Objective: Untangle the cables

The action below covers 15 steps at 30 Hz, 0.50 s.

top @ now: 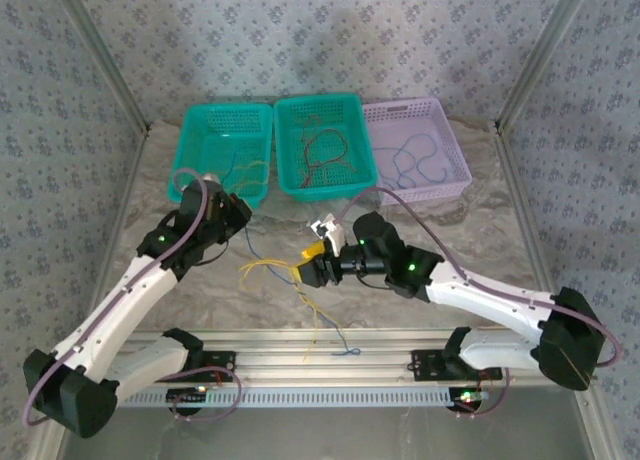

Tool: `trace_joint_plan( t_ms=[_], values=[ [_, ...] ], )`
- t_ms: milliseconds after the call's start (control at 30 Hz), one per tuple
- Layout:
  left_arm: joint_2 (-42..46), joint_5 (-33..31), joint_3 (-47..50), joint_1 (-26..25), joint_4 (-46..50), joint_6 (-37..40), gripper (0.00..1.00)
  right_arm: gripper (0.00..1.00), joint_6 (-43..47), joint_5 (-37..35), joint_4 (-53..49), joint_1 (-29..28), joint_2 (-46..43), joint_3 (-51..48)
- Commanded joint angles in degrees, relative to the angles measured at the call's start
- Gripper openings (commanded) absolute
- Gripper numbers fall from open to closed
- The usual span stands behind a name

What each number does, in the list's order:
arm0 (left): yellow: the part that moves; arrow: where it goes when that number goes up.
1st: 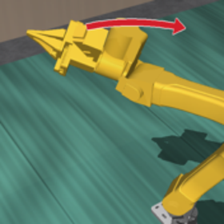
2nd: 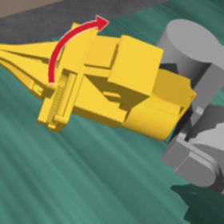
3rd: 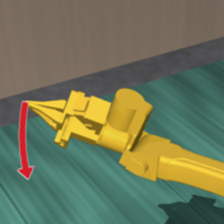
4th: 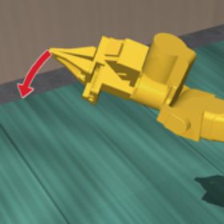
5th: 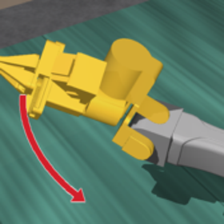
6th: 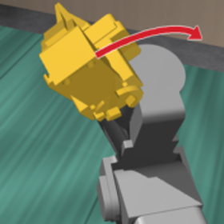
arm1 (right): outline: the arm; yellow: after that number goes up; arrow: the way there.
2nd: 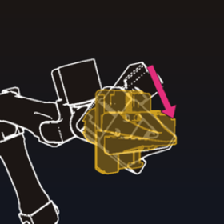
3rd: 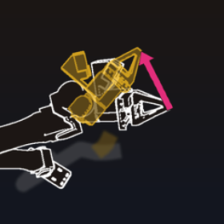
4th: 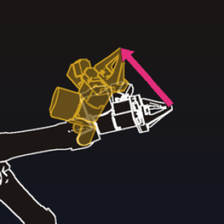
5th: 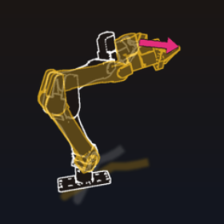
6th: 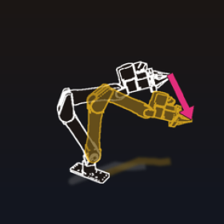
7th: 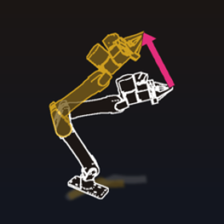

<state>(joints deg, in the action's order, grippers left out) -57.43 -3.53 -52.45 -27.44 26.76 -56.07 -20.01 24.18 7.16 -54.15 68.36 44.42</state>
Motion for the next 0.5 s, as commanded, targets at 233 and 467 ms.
trace_joint_plan(
  t_ms=[233, 467],
  values=[
    [-2.5, -2.5, -2.0, -0.1, -3.4, 1.2, 0.00, 0.43, 0.5, 4.1, 3.3, -1.9, 4.1, 1.9],
    [-2.3, -2.3, -2.3, 0.0, -3.2, 1.4, 0.00, 0.15, -1.4, 2.9, 5.7, -2.5, 6.3, 0.9]
  ],
)
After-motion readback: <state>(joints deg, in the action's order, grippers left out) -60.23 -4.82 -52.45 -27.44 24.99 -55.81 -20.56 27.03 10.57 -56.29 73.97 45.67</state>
